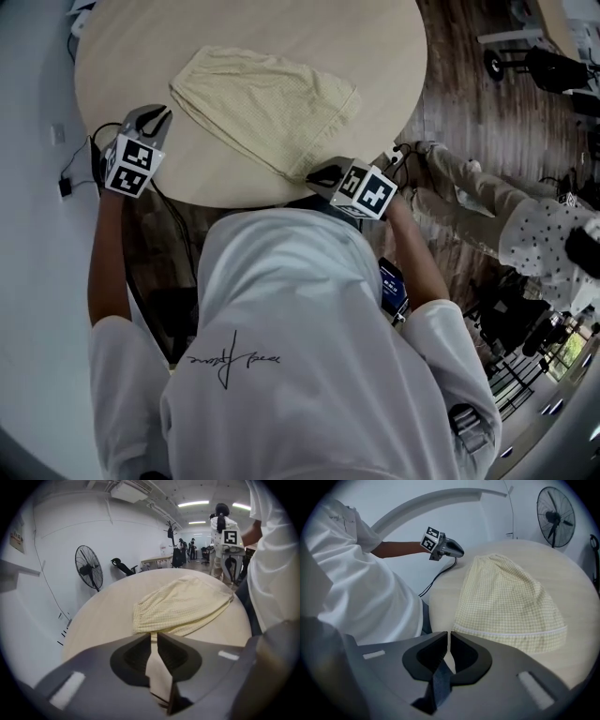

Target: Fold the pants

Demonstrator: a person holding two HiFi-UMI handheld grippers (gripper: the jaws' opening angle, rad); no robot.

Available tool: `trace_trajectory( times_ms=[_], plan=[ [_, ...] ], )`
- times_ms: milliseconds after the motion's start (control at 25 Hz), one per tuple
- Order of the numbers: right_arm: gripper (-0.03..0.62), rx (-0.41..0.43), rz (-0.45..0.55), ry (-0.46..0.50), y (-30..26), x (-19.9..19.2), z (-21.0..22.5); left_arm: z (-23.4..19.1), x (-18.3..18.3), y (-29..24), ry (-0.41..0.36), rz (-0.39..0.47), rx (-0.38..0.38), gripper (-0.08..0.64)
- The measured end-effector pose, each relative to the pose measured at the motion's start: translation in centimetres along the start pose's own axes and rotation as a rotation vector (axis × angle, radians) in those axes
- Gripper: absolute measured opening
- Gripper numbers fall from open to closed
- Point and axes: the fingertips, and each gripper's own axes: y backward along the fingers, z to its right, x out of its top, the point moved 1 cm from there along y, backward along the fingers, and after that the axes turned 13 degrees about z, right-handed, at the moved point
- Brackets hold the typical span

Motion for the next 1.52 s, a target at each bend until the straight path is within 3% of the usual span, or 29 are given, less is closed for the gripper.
trace_trajectory(
  times_ms=[120,400,600,960,1160,1520],
  plan=[
    [0.000,-0.012,0.036,0.037,1.0,0.4,1.3,1.7,0.7,0.4,0.046,0.016,0.035,0.091],
    [-0.002,-0.021,0.146,0.077,4.6,1.6,5.2,5.1,4.7,0.5,0.224,0.076,0.180,0.057],
    [-0.002,-0.029,0.192,0.137,7.5,2.1,8.1,7.5,7.5,-0.1,0.308,0.079,0.267,0.057],
    [-0.002,0.049,0.231,0.219,9.9,2.4,10.8,12.9,10.4,1.3,0.416,0.056,0.468,0.057],
    [-0.002,0.048,0.242,0.259,11.3,3.0,13.2,16.5,10.3,1.0,0.555,0.053,0.572,0.057],
    [-0.002,0.061,0.243,0.292,12.3,2.6,14.9,22.9,10.0,-0.4,0.877,0.079,0.717,0.057]
  ],
)
